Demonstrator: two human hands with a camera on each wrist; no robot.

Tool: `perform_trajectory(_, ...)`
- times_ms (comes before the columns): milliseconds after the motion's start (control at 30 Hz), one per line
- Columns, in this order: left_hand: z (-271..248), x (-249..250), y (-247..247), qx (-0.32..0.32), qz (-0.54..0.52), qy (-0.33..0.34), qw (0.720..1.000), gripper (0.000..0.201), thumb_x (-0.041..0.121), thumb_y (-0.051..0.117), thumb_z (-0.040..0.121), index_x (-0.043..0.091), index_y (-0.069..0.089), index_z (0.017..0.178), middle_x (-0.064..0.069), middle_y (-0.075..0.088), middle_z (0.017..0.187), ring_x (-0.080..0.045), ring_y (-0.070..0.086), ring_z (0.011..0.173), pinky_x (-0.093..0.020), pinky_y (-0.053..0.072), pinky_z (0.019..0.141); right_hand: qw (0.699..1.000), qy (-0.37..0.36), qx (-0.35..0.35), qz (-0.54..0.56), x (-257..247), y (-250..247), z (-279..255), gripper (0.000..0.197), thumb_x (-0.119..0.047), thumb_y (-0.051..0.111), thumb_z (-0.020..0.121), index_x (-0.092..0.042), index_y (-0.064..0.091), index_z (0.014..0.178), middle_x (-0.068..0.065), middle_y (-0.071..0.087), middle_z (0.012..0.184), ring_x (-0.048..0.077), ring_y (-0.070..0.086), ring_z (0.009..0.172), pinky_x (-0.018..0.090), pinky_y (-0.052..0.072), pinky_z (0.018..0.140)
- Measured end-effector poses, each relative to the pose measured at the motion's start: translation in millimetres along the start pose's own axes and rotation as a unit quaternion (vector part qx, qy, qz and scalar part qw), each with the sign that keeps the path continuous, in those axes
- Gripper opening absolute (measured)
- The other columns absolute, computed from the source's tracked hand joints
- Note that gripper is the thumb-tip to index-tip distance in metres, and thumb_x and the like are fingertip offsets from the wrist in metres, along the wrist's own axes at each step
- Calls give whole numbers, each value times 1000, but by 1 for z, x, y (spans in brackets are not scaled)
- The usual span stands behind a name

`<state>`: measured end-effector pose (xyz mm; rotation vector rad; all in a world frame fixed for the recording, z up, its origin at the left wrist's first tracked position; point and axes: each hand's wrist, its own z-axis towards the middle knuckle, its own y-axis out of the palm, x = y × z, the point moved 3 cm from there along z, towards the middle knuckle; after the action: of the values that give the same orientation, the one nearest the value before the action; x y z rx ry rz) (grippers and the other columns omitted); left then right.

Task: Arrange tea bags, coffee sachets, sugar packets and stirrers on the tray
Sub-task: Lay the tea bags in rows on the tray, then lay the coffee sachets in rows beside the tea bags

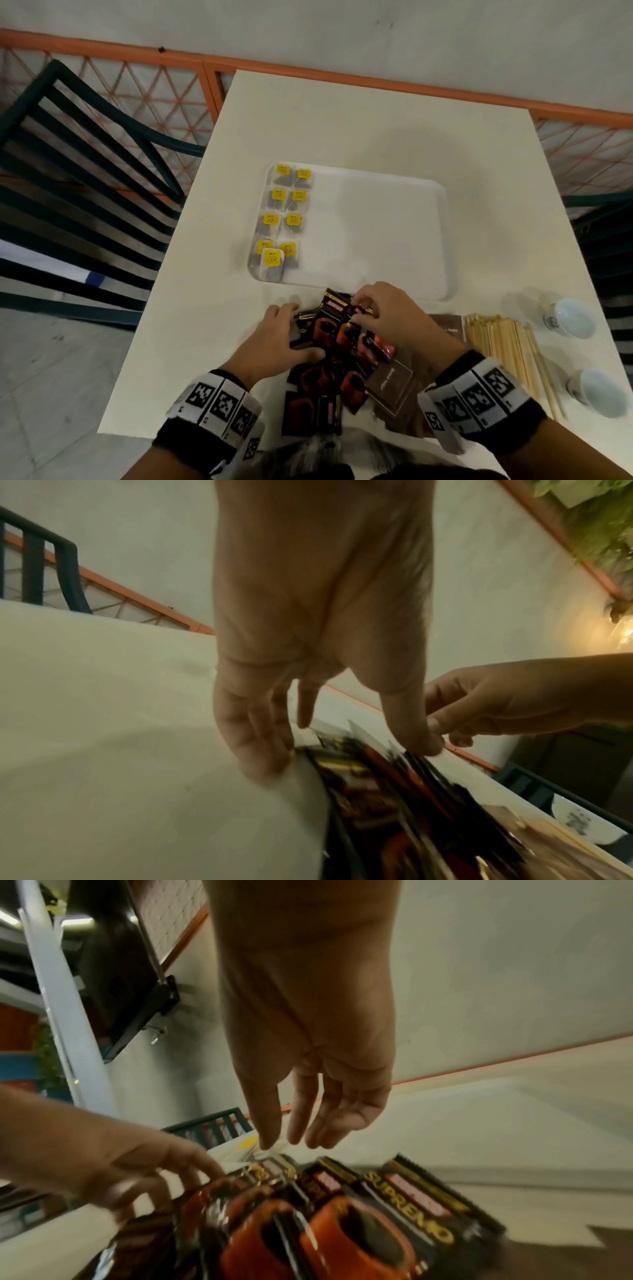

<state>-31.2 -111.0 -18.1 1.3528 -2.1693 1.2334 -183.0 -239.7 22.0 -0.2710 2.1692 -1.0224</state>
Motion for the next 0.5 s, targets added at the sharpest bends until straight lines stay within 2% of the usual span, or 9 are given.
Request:
perform_trajectory(67, 4, 8, 9, 55, 31, -18, 998, 91, 67, 64, 67, 17, 33, 138, -4, 36, 129, -22, 41, 122, -36, 38, 103, 1000, -2, 17, -21, 8, 6, -7, 23, -25, 59, 87, -16, 58, 108, 1, 51, 100, 14, 49, 92, 22, 39, 76)
perform_trajectory(133, 9, 14, 16, 96, 45, -38, 994, 81, 65, 62, 70, 17, 40, 131, -7, 39, 125, -27, 43, 120, -40, 38, 103, 998, 10, 55, -9, 16, 7, -14, 20, -25, 58, 87, -16, 59, 104, 3, 54, 100, 18, 52, 95, 28, 42, 80)
perform_trajectory(200, 13, 18, 21, 115, 32, -52, 991, 73, 62, 65, 70, 17, 45, 124, -9, 42, 121, -29, 46, 117, -42, 38, 102, 997, 22, 78, 11, 26, 5, -22, 21, -26, 62, 85, -16, 58, 103, 2, 51, 98, 19, 52, 97, 27, 42, 79)
perform_trajectory(267, 14, 19, 24, 130, 21, -52, 990, 64, 54, 69, 71, 17, 49, 120, -9, 43, 117, -29, 48, 114, -41, 39, 101, 997, 41, 70, 8, 34, 6, -29, 38, -29, 68, 79, -17, 54, 112, 2, 46, 105, 20, 46, 106, 27, 38, 83)
perform_trajectory(367, 10, 28, 27, 179, 53, -27, 982, 52, 45, 69, 75, 21, 55, 119, -5, 39, 110, -27, 44, 112, -36, 36, 99, 996, 63, 34, -58, 45, 9, -32, 65, -37, 72, 75, -17, 40, 128, 8, 43, 125, 25, 37, 118, 34, 35, 97)
perform_trajectory(433, 6, 37, 31, 204, 74, -6, 976, 44, 38, 67, 79, 22, 57, 119, -5, 38, 112, -25, 39, 112, -33, 32, 98, 995, 62, 20, -78, 49, 14, -30, 75, -40, 72, 74, -15, 34, 134, 10, 42, 132, 27, 36, 122, 36, 34, 101)
perform_trajectory(500, 6, 44, 34, 216, 58, 12, 974, 39, 31, 65, 82, 18, 57, 118, -7, 43, 118, -24, 41, 114, -31, 33, 98, 994, 57, 22, -86, 48, 17, -26, 83, -45, 72, 73, -13, 30, 137, 11, 40, 134, 28, 35, 124, 38, 32, 103)
